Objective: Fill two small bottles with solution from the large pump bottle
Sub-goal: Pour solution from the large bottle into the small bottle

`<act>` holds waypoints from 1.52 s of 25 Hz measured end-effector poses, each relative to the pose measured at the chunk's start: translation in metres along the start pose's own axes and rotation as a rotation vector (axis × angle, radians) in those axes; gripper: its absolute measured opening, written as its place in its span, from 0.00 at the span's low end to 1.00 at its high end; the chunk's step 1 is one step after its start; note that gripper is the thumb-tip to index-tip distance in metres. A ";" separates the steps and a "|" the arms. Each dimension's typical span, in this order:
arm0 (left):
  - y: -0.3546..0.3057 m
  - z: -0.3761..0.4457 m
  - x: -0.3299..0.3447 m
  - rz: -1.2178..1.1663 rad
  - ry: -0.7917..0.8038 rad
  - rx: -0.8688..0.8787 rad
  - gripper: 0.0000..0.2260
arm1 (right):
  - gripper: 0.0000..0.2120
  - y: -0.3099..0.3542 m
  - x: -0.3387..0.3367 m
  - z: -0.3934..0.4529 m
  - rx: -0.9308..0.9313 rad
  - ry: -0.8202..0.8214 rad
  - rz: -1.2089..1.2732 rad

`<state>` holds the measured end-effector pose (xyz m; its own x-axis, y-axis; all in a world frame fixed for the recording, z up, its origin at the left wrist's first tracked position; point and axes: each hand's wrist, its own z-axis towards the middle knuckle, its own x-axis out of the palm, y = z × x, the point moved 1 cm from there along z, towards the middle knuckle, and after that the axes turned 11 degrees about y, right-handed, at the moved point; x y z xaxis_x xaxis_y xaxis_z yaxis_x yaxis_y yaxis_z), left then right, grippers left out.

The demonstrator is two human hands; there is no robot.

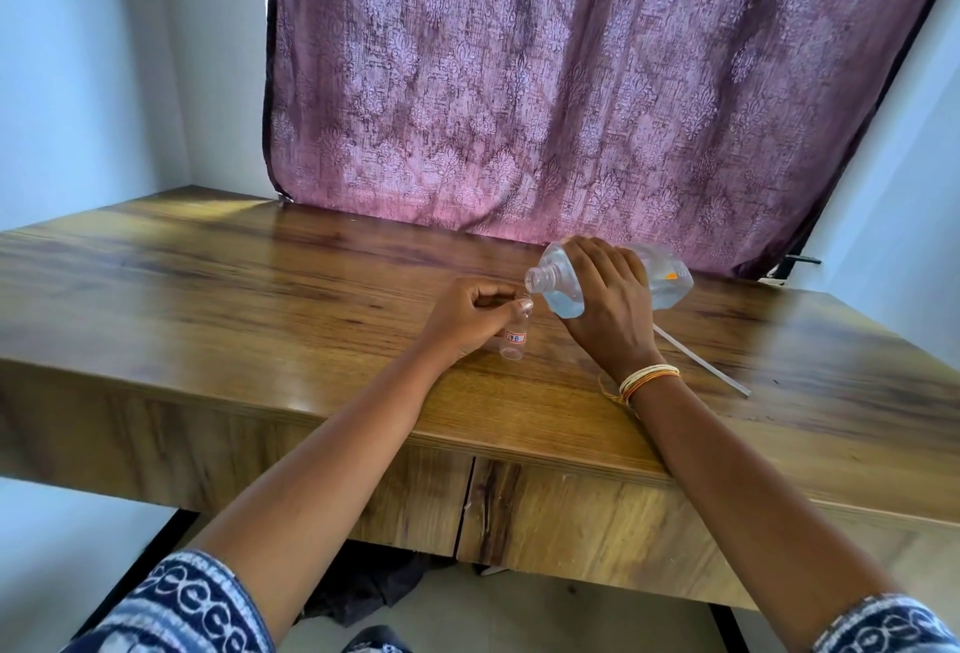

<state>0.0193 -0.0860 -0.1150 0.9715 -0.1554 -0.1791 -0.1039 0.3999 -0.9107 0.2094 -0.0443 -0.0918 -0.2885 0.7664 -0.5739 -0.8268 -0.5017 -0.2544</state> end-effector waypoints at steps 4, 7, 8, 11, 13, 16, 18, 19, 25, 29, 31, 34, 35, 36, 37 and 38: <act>0.000 0.000 0.000 0.011 -0.015 0.011 0.10 | 0.25 0.000 -0.001 0.001 -0.004 -0.013 -0.011; 0.003 0.001 -0.001 0.006 -0.014 0.001 0.09 | 0.24 0.001 -0.001 0.001 -0.013 -0.016 -0.014; 0.004 0.001 -0.001 -0.004 -0.007 -0.008 0.09 | 0.23 0.002 -0.002 0.000 -0.016 -0.014 -0.012; 0.002 0.001 -0.001 0.028 0.000 0.014 0.09 | 0.21 0.002 -0.002 0.000 -0.015 -0.003 -0.008; 0.000 0.000 -0.001 0.032 -0.004 0.014 0.09 | 0.21 0.002 -0.003 0.000 -0.011 -0.001 -0.009; 0.001 0.000 -0.001 0.035 0.000 0.012 0.09 | 0.22 0.002 -0.003 0.000 -0.009 -0.010 -0.011; 0.001 0.000 -0.002 0.040 0.001 0.018 0.09 | 0.22 0.001 -0.003 0.000 -0.008 -0.017 -0.006; 0.002 0.000 -0.002 0.043 0.001 0.021 0.09 | 0.21 0.001 -0.004 -0.001 -0.009 -0.020 -0.006; 0.005 0.002 -0.002 0.045 -0.011 0.036 0.10 | 0.24 0.000 -0.003 -0.001 -0.003 -0.044 -0.024; 0.004 0.003 -0.002 0.067 -0.022 0.037 0.09 | 0.24 0.001 -0.004 -0.001 -0.005 -0.054 -0.031; 0.002 0.002 -0.001 0.067 -0.019 0.048 0.09 | 0.23 0.001 -0.004 0.000 -0.012 -0.056 -0.026; 0.001 0.002 -0.001 0.061 -0.021 0.043 0.09 | 0.22 0.001 -0.003 -0.001 -0.009 -0.055 -0.019; 0.000 0.002 0.000 0.057 -0.020 0.043 0.09 | 0.23 0.001 -0.003 -0.001 -0.008 -0.053 -0.019; 0.000 0.001 0.000 0.058 -0.019 0.046 0.09 | 0.23 0.001 -0.003 -0.001 -0.008 -0.051 -0.019; -0.001 0.000 -0.001 0.064 -0.019 0.051 0.10 | 0.23 0.001 -0.003 -0.001 -0.008 -0.047 -0.018; -0.001 0.000 -0.001 0.071 -0.019 0.054 0.10 | 0.23 0.001 -0.003 -0.001 -0.008 -0.043 -0.016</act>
<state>0.0186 -0.0862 -0.1142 0.9659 -0.1079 -0.2353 -0.1619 0.4575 -0.8743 0.2100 -0.0476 -0.0911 -0.2957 0.7912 -0.5353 -0.8278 -0.4919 -0.2697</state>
